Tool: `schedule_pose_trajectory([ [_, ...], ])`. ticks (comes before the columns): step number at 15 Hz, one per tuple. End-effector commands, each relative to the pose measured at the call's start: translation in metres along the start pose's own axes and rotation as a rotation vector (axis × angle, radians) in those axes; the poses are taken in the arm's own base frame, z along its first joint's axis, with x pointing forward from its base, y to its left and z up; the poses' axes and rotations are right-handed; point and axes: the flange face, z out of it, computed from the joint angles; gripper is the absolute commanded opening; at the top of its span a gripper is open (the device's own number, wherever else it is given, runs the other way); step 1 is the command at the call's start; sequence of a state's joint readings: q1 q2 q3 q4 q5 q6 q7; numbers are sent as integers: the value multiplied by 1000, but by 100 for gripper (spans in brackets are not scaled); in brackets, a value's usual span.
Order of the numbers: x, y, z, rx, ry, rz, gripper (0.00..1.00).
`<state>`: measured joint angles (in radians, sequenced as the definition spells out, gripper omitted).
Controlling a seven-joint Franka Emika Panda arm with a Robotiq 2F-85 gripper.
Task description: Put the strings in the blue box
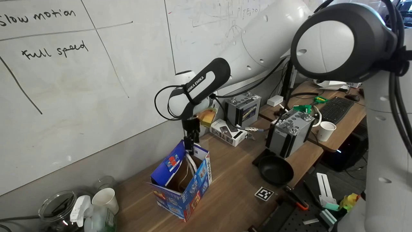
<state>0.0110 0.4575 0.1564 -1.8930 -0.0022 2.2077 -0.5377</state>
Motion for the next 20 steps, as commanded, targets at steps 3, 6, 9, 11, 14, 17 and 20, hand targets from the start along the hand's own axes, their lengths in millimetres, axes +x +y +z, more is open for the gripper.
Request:
schedule_pose_trajectory([
  [3,-3,1,4,3,18,-10,100],
  [6,-1,2,7,2,27,-8,100],
  [9,-1,3,9,2,31,-4,100],
  [11,-1,4,9,0,31,1,74],
  [14,-1,5,8,-3,33,6,57],
  [17,-1,4,5,-8,34,9,32],
  [20,0,3,4,-10,34,10,8],
])
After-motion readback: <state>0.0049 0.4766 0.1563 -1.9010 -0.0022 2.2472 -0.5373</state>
